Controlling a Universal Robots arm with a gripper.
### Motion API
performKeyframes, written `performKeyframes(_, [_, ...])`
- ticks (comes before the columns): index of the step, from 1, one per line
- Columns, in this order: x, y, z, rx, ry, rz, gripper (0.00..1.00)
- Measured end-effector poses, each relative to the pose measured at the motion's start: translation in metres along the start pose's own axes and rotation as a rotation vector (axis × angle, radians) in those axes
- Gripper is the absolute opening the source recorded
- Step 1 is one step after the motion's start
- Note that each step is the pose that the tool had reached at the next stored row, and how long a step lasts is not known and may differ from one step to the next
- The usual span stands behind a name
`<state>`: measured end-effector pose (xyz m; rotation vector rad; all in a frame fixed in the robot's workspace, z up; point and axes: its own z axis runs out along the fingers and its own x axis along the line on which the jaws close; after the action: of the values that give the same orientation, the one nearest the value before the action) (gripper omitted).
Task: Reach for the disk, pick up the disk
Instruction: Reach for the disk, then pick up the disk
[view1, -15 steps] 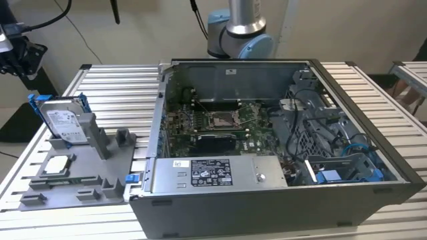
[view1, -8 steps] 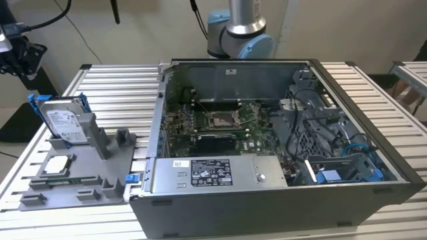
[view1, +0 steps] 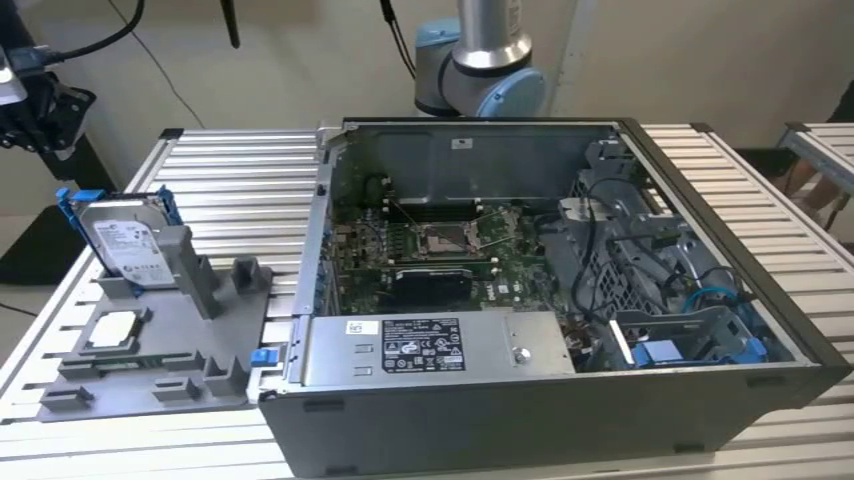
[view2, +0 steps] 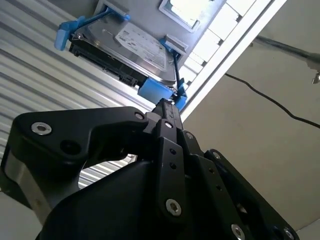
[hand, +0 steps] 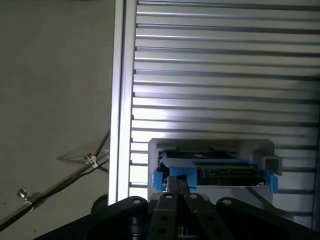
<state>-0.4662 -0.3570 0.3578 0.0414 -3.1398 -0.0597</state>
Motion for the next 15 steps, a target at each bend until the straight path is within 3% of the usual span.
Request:
performKeyframes(9, [-0.0144,-0.0066,-0.0003,0.0001,0.0005,-0.014,0.00])
performKeyframes(15, [-0.0144,-0.0067,-0.0003,0.0001,0.0045,-0.119,0.00])
